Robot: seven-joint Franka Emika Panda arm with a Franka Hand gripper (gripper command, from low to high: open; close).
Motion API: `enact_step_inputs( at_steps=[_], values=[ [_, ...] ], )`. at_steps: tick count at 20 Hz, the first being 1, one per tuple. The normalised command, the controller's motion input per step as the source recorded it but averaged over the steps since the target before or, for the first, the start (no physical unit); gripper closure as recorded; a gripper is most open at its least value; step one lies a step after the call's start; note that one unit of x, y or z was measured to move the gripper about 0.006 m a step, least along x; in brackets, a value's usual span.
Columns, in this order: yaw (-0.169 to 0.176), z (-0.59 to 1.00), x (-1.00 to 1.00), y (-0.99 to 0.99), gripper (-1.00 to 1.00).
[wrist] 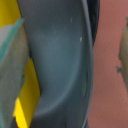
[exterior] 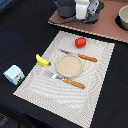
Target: Interact with the objects in diverse but meaningful ways.
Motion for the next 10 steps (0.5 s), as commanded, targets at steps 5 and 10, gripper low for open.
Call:
enact_step_inputs(
  at_steps=[5, 10],
  values=[
    [-0.049, 1.0, 0.51, 0.05, -1.0],
    [-0.062, 0.88, 0.77, -0.15, -1.0]
  ],
)
